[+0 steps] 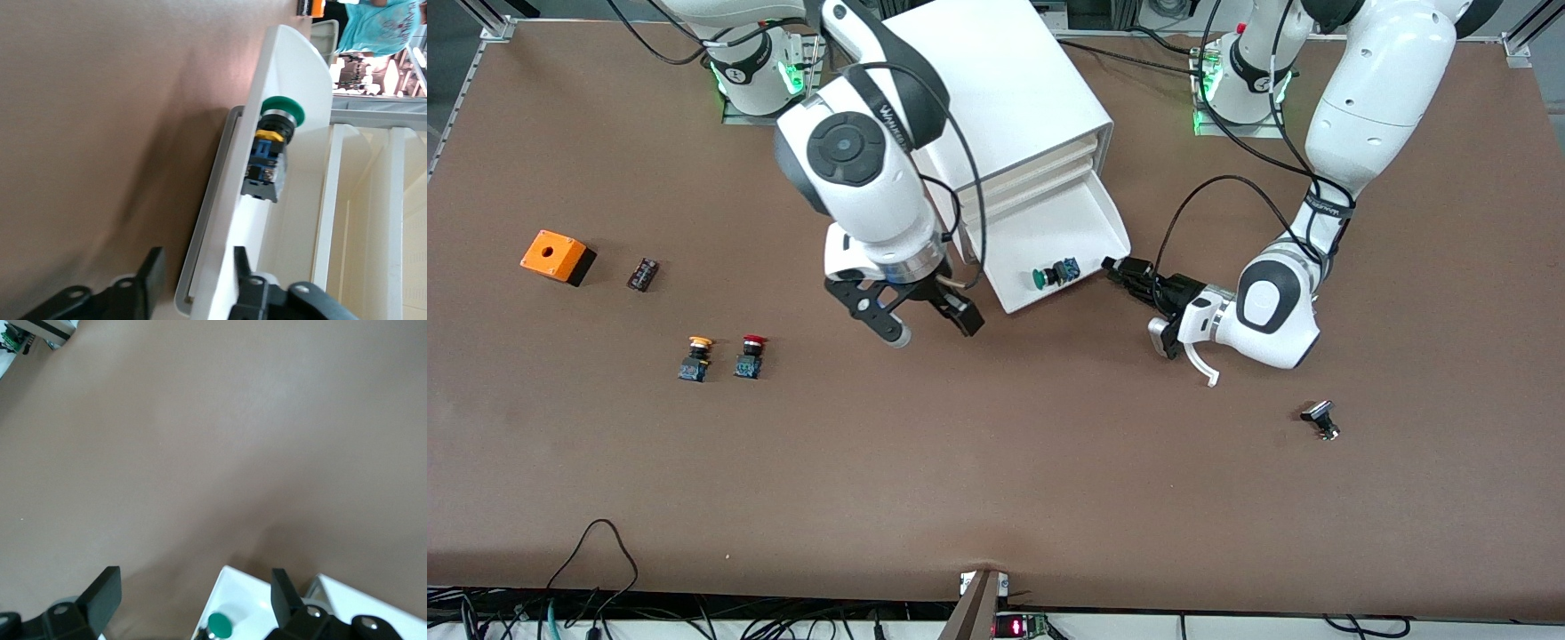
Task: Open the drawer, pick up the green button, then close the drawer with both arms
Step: 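Lower the right gripper into the drawer while the left gripper withdraws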
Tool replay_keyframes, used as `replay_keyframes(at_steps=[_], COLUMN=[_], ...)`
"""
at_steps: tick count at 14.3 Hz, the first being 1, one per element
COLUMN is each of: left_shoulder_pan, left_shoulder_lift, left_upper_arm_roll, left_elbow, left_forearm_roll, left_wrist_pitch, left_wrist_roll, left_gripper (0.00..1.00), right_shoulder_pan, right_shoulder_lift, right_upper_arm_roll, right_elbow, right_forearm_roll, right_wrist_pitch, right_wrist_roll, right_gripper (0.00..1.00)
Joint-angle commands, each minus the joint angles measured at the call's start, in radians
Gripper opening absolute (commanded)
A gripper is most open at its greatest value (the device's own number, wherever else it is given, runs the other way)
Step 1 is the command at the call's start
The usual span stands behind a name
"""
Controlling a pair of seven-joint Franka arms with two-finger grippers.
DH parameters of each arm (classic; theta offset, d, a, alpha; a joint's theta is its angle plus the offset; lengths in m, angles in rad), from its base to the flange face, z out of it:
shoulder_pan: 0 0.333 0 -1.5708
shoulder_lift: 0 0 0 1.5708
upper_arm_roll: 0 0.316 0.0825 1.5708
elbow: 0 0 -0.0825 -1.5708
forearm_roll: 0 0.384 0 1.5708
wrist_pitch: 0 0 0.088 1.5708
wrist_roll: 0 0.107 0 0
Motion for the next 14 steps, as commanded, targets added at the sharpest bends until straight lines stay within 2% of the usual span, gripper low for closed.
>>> replay_keyframes(at_steps=[1, 5, 11, 14], left_shoulder_pan=[0.011, 0.014, 0.001, 0.000], left_shoulder_lift=[-0.025, -0.091, -0.133, -0.168], left_upper_arm_roll=[0.002, 0.002, -0.015, -0.016], left_elbow=[0.054, 0.149, 0.449, 0.561], left_forearm_roll=[0.094, 0.267, 0.611, 0.747], left_wrist_pitch=[-0.023, -0.107, -0.357, -0.408], left_wrist_roll=[-0.098, -0.342, -0.758, -0.875], left_gripper=[1.00, 1.00, 1.00, 1.00], right_shoulder_pan=[0.051, 0.111, 0.216, 0.241], right_shoulder_lift=[0.054, 0.134, 0.218, 0.253], right_upper_arm_roll=[-0.008, -0.006, -0.008, -0.008], right_elbow=[0.052, 0.108, 0.106, 0.106], right_forearm_roll=[-0.032, -0.032, -0.032, -0.034], right_wrist_pitch=[0.013, 0.049, 0.052, 0.059], right_wrist_roll=[0.136, 0.318, 0.473, 0.513], right_gripper=[0.99, 0.99, 0.99, 0.99])
